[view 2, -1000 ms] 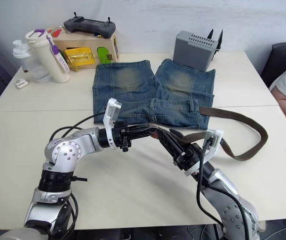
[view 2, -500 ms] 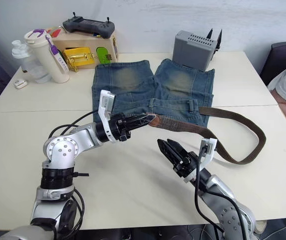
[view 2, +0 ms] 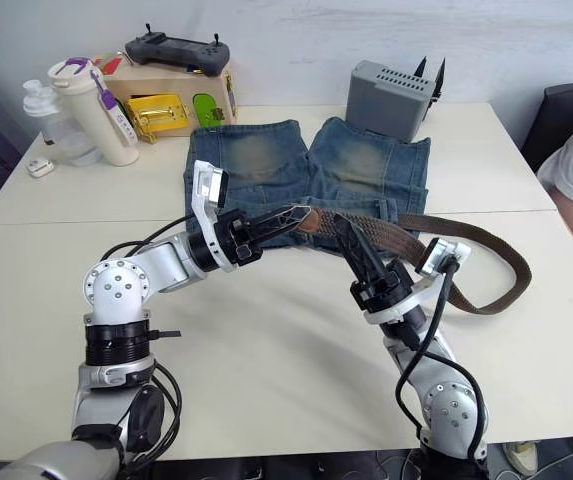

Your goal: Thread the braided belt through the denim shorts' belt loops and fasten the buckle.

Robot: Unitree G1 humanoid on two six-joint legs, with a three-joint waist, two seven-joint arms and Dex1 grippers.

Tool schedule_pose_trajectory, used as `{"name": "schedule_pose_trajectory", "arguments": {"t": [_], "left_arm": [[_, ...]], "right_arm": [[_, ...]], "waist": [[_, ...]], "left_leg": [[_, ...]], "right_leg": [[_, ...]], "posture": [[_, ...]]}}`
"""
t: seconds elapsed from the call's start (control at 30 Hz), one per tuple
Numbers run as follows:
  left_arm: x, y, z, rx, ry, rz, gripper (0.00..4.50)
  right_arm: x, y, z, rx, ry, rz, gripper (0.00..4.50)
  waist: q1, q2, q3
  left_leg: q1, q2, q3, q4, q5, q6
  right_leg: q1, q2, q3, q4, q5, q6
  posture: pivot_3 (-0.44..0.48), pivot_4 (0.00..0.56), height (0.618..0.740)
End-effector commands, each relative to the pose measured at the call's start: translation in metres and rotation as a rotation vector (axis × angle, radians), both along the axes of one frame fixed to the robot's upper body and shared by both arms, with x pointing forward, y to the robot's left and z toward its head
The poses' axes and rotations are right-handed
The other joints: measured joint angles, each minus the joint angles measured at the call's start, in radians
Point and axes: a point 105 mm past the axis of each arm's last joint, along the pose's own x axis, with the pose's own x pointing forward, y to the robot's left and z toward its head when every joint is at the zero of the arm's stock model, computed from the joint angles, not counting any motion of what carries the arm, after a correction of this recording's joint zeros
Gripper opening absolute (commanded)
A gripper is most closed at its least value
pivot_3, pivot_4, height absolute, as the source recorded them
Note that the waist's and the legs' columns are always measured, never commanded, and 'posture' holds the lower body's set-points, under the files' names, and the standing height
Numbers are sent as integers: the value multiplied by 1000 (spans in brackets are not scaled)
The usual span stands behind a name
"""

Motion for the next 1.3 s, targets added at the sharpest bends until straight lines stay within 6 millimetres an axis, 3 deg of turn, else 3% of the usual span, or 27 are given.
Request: {"name": "schedule_pose_trajectory", "arguments": {"t": [0.03, 0.1, 0.23, 0.33, 0.4, 0.57, 0.73, 0.93, 1.1, 1.3], "left_arm": [[-7, -4, 7, -15, -25, -27, 0], [-7, -5, 6, -14, -22, -29, 0], [-7, -5, 5, -6, -21, -29, 0], [-8, -4, 0, 78, -85, -23, 0], [1, 2, -3, 127, -119, 23, 0], [24, 15, -2, 255, -299, 122, 2151], [38, 2, -34, 647, -828, 155, 4348], [42, -46, -48, 729, -1248, 130, 4450], [57, -79, -52, 777, -1423, 159, 4450], [64, -110, -90, 982, -1630, 32, 4450]], "right_arm": [[2, -3, 5, -11, -22, -19, 2820], [5, -2, 1, -34, -9, -27, 2030], [12, -6, -3, -47, 12, -81, 36], [15, -14, -2, -53, 11, -128, 36], [14, -19, -2, -83, 6, -158, 36], [4, -40, 2, -180, -9, -218, 0], [-16, -68, 1, -426, -6, -290, 0], [-50, -78, -16, -720, 50, -274, 0], [-63, -83, -17, -771, 71, -327, 0], [-76, -80, -13, -782, 82, -379, 0]], "waist": [[0, 0, 0], [0, 0, 0], [0, 0, 0], [0, 0, 0], [1, 0, 0], [1, 0, 0], [9, 0, 0], [33, 0, 1], [27, -1, 1], [28, -2, 1]], "left_leg": [[0, 0, 0, 0, 0, 0], [0, 0, 0, 0, 0, 0], [0, 0, 0, 0, 0, 0], [0, 0, 0, 0, 0, 0], [0, 0, 0, -1, 0, -1], [0, 0, 1, 0, 0, -1], [0, -1, 1, -3, 0, 0], [-1, 0, 4, -10, -2, 3], [-4, 0, 4, -9, -6, 11], [-8, -1, 4, -9, -8, 14]], "right_leg": [[0, 0, 0, 0, 0, 0], [0, 0, 0, 0, 0, 0], [0, 0, 0, 0, 0, 0], [0, 0, 0, 0, 0, 0], [0, 0, 0, 0, 0, 0], [0, 0, 0, 0, 0, 0], [0, -1, 0, -3, 0, 0], [-2, 0, 1, -9, 0, 0], [-2, 1, 1, -14, 2, 4], [-3, 0, 2, -18, 4, 8]], "posture": [[0, 150, 736], [0, 150, 736], [0, 150, 736], [0, 150, 736], [0, 150, 736], [0, 150, 736], [0, 150, 736], [0, 150, 736], [0, 150, 736], [0, 150, 736]]}}
